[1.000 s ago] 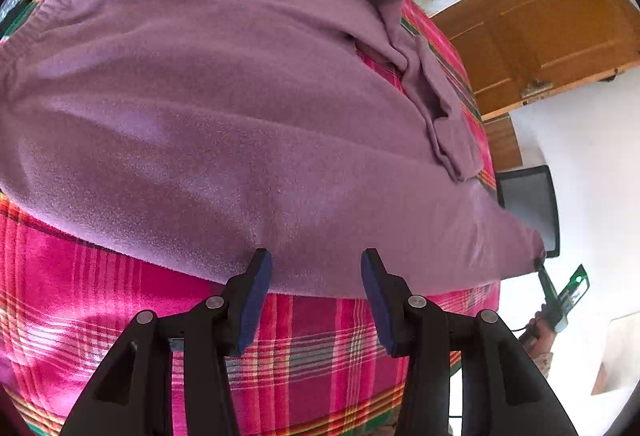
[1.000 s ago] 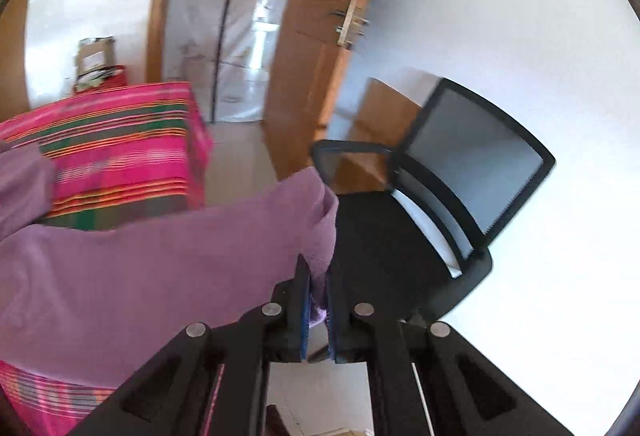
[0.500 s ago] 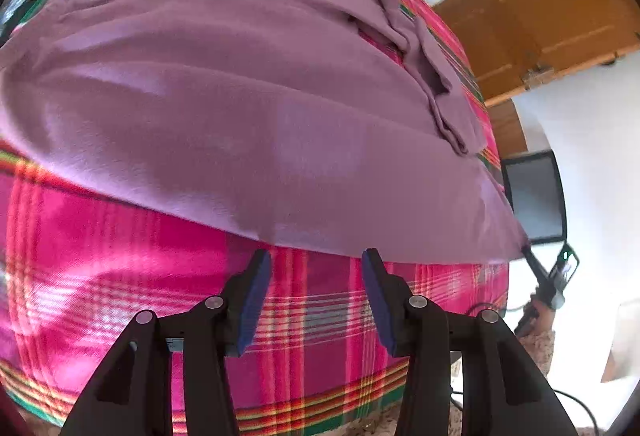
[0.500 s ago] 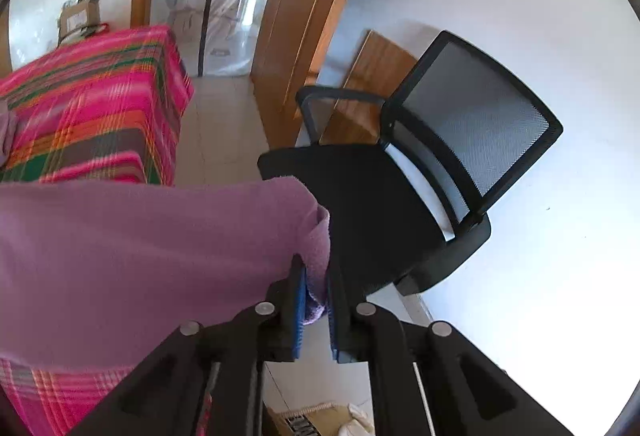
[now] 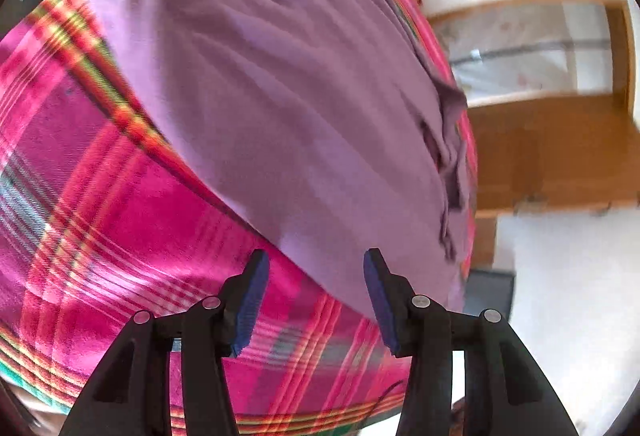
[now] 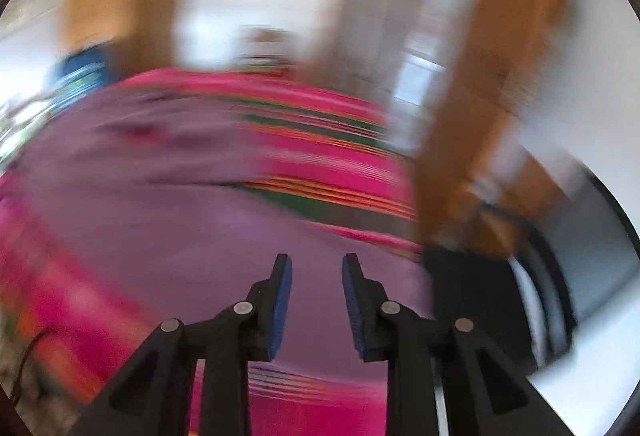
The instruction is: Fold clothes
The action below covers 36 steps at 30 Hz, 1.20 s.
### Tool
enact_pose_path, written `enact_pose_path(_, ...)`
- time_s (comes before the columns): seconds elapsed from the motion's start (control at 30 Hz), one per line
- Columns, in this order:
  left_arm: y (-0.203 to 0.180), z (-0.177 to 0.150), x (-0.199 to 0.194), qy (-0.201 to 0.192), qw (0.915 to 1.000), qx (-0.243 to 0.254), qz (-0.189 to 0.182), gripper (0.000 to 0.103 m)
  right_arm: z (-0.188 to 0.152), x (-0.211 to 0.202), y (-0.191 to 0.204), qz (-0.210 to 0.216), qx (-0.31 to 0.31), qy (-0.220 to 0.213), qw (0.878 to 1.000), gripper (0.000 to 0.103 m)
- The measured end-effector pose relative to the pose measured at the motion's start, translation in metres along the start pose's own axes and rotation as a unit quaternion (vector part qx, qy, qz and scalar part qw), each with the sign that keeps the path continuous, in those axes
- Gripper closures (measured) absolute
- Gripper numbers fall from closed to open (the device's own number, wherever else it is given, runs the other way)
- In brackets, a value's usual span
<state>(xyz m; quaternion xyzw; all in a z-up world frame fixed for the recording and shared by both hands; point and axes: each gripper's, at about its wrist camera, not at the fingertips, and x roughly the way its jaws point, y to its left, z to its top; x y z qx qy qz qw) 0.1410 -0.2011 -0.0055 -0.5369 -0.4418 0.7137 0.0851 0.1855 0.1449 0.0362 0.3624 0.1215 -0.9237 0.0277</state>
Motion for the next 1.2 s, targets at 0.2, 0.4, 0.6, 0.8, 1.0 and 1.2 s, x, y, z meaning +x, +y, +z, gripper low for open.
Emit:
enact_pose_path(0.2,-0.002,0.006,0.003,-0.01,0.9998,-0.016,-0.006,0.052,0.015,0.03,0.105,0.115,-0.127,0.011,0.985,0.073)
enact_pose_path(0.4,-0.004,0.013,0.012,-0.011,0.9992,-0.028,-0.026,0.054,0.02,0.053,0.156,0.153,-0.197,0.04,0.968,0.067)
enact_pose_path(0.6,-0.008,0.019,0.016,-0.013,0.9993,-0.026,-0.022,0.065,0.028,0.068,0.177,0.149,-0.229,0.051,0.961,0.062)
enact_pose_path(0.8,-0.002,0.014,0.017,-0.013,0.9991,-0.026,-0.032,0.097,0.034,0.075,0.178,0.16,-0.191,0.081,0.965,0.066)
enact_pose_path(1.0,-0.004,0.007,0.003,-0.024,0.9982,-0.013,-0.053,0.098,0.023,0.06,0.206,0.129,-0.274,0.071,0.951,0.101)
enact_pose_path(1.2,0.01,-0.009,-0.016,-0.028,0.9991,-0.007,-0.032,0.1,0.013,0.036,0.196,0.135,-0.269,0.059,0.952,0.101)
